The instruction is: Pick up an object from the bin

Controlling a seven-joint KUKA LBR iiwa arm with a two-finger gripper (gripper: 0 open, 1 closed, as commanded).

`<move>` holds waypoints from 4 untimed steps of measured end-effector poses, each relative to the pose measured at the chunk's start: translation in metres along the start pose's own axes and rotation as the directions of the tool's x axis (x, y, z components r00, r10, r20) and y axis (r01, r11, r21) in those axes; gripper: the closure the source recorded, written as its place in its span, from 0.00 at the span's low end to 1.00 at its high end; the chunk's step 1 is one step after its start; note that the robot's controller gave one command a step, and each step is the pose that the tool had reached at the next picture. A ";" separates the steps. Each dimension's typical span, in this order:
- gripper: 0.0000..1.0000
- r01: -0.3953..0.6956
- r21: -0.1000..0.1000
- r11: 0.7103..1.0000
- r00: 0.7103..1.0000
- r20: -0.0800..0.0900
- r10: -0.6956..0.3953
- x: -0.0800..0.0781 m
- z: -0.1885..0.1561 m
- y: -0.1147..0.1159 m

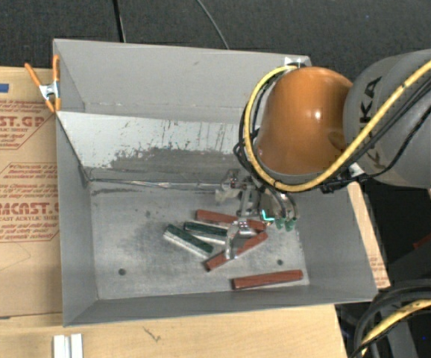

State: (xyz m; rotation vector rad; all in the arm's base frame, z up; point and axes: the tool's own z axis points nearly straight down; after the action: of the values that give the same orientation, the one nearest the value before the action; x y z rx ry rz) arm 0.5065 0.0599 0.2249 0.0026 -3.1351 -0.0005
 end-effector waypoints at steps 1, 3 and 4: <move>0.00 -0.001 -0.001 1.000 1.000 0.005 0.001 -0.001 -0.003 0.000; 0.00 0.118 0.001 0.993 0.993 0.015 -0.118 0.010 0.035 -0.009; 1.00 0.127 0.000 0.992 0.992 0.009 -0.127 -0.020 0.127 -0.021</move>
Offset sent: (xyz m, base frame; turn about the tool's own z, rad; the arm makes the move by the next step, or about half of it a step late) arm -0.0251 -0.0072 0.0216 -0.1522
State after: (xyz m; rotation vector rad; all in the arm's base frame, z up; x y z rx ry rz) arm 0.5255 0.0394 0.0977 0.2028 -3.1375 -0.0026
